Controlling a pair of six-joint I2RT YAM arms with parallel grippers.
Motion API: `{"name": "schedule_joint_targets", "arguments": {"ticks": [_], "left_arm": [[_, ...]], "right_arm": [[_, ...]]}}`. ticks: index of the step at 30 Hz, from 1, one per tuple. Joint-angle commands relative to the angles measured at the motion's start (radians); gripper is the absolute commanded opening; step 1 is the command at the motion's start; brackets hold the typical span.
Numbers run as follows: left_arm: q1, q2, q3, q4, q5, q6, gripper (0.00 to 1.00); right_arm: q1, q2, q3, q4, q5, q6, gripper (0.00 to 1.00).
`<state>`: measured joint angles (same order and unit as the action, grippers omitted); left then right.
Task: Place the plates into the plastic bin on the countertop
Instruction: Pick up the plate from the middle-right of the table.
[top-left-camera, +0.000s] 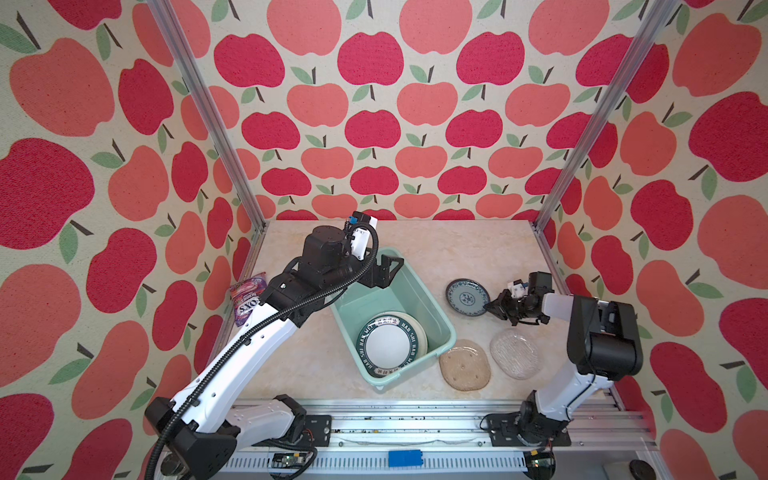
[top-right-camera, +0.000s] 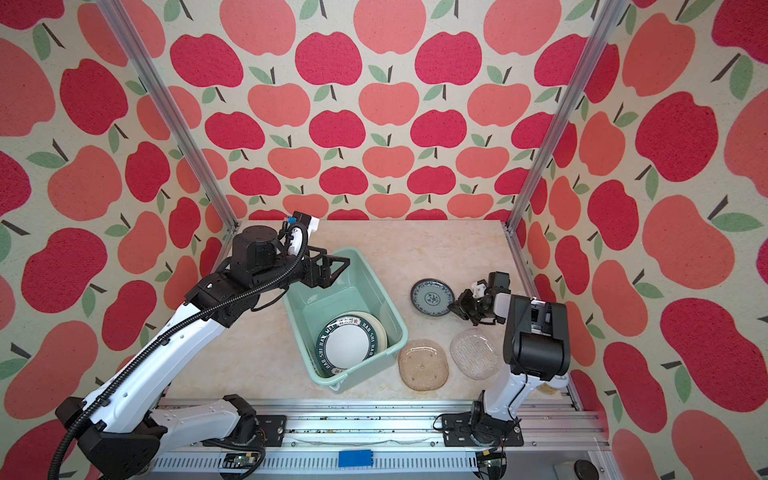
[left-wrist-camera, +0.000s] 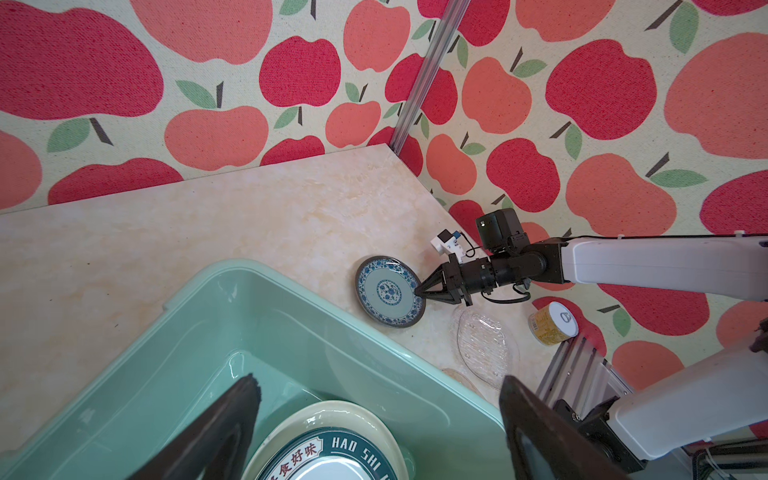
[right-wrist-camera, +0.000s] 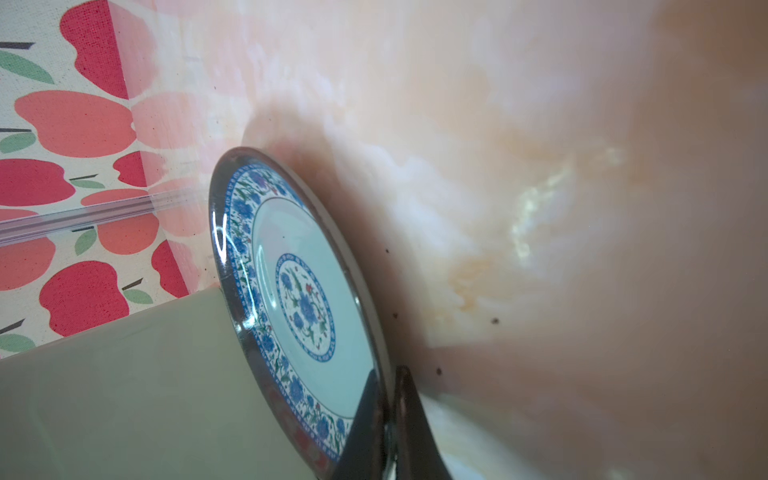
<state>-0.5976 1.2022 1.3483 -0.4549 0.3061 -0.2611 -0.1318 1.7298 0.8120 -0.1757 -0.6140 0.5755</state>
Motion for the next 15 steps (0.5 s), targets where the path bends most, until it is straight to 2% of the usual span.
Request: {"name": "schedule_joint_targets", "arguments": {"ticks": [1, 9, 15], "left_arm": [[-0.008, 0.034, 0.001, 0.049, 0.023, -0.018, 0.92], [-0.009, 0.063, 0.023, 0.071, 0.045, -0.040, 0.96], [0.011, 0.069, 0.070, 0.007, 0.159, -0.026, 0.99]], "right_arm": [[-0.010, -0.052, 0.010, -0.094, 0.025, -0.053, 0.02], [-0.009, -0.238, 0.066, -0.191, 0.042, -0.062, 0.00], [0.031, -0.400, 0.168, -0.315, 0.040, -0.089, 0.00]]}}
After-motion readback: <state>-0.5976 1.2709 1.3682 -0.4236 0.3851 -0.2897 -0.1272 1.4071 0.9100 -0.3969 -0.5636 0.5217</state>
